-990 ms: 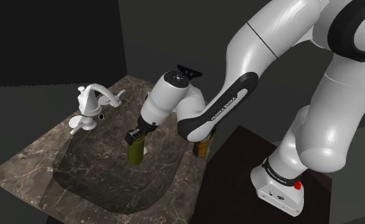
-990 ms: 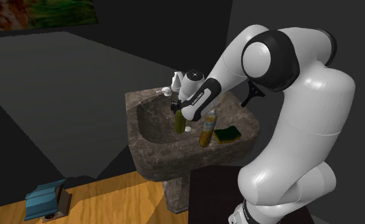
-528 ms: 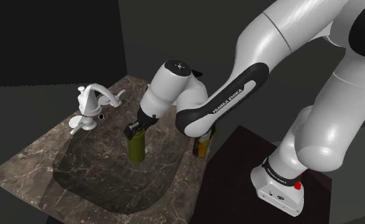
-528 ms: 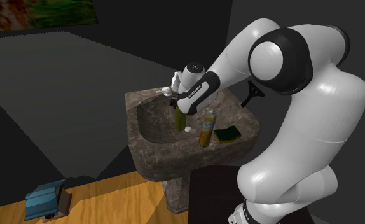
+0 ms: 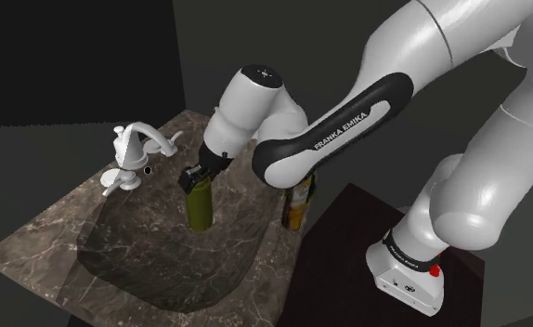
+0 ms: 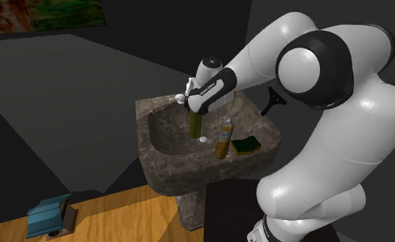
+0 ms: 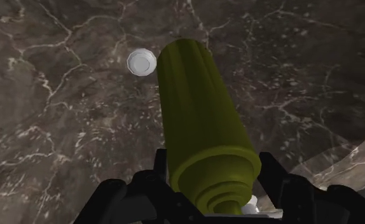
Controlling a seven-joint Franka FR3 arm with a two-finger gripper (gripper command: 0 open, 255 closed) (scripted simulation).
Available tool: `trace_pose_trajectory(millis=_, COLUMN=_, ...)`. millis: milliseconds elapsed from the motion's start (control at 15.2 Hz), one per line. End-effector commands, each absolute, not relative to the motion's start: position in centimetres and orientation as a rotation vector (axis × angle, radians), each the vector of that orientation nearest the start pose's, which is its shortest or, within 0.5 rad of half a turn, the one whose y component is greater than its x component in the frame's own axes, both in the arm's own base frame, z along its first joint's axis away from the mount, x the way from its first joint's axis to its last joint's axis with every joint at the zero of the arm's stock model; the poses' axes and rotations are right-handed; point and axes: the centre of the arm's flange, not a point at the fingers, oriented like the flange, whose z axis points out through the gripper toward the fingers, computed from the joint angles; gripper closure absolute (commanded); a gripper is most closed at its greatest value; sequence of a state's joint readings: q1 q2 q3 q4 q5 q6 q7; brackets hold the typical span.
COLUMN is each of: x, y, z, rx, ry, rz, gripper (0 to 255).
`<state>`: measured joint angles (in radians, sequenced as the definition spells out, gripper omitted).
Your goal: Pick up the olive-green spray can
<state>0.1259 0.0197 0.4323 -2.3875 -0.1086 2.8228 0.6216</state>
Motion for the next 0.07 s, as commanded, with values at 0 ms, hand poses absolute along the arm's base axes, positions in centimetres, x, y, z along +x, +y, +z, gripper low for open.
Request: trace_pose_trajectory(millis=0, x=44.71, y=28.61, z=35.93, rx=-2.897, ry=-0.045, rz=-0.549, gripper=255)
